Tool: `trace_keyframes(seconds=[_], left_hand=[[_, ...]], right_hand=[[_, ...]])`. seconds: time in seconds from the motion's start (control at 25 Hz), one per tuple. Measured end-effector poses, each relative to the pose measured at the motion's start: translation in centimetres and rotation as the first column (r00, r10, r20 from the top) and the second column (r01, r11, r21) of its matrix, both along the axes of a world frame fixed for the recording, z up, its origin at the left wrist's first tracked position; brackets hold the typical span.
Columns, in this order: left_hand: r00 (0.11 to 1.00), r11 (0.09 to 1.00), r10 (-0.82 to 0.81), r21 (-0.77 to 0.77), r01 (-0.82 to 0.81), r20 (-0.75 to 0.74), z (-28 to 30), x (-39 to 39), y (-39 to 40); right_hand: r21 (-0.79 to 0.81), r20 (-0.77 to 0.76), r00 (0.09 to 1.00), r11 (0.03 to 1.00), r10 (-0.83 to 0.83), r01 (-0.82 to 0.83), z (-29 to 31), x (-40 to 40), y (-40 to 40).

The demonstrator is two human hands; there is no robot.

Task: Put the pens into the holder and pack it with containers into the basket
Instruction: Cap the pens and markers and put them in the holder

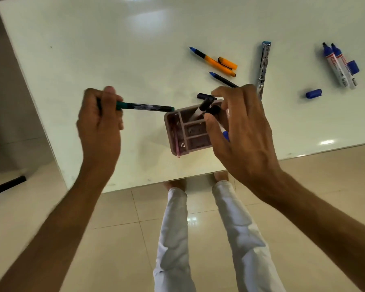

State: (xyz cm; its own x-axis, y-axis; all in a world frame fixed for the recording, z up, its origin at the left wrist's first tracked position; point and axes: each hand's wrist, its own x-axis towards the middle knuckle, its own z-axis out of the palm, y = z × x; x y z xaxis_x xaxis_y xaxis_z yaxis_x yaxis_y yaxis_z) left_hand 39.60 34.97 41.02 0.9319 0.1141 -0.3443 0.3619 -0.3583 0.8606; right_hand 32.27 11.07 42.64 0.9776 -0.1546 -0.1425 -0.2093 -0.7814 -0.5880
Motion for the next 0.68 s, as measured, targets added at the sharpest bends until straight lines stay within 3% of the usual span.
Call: trace_keyframes(seconds=[0.04,0.12,0.24,0.32,0.52,0.68], left_hand=[[1.000,0.998,0.026,0.054,-0.027,0.007,0.2,-0.1,1.2],[1.000,0.990,0.004,0.139,-0.005,0.008,0.8,-0.7,3.0],[0.999,0.980,-0.051,0.193,0.049,0.009,1.8,-1.8,3.8],[0.999,0.982,-0.040,0.184,0.038,0.010,2.2,-2.5,3.8],[1.000,0.990,0.000,0.139,0.002,-0.010,2.3,-3.3,3.0],[1.000,0.992,-0.016,0.121,0.018,-0.019,2.2,-3.4,3.0]], right_hand=[[-0.031,0.048,0.997,0.997,0.067,-0.065,0.2,-0.5,0.3],[-0.057,0.078,0.930,0.933,0.360,-0.356,0.3,-1.6,1.3],[-0.071,-0.083,0.765,0.762,0.638,-0.643,-1.2,-3.7,3.5],[-0.097,-0.166,0.744,0.740,0.648,-0.666,-2.4,-4.1,4.8],[-0.082,-0.213,0.792,0.797,0.572,-0.598,-3.4,-2.2,5.4],[-0.080,-0.251,0.728,0.736,0.638,-0.672,-3.7,-2.4,4.6]])
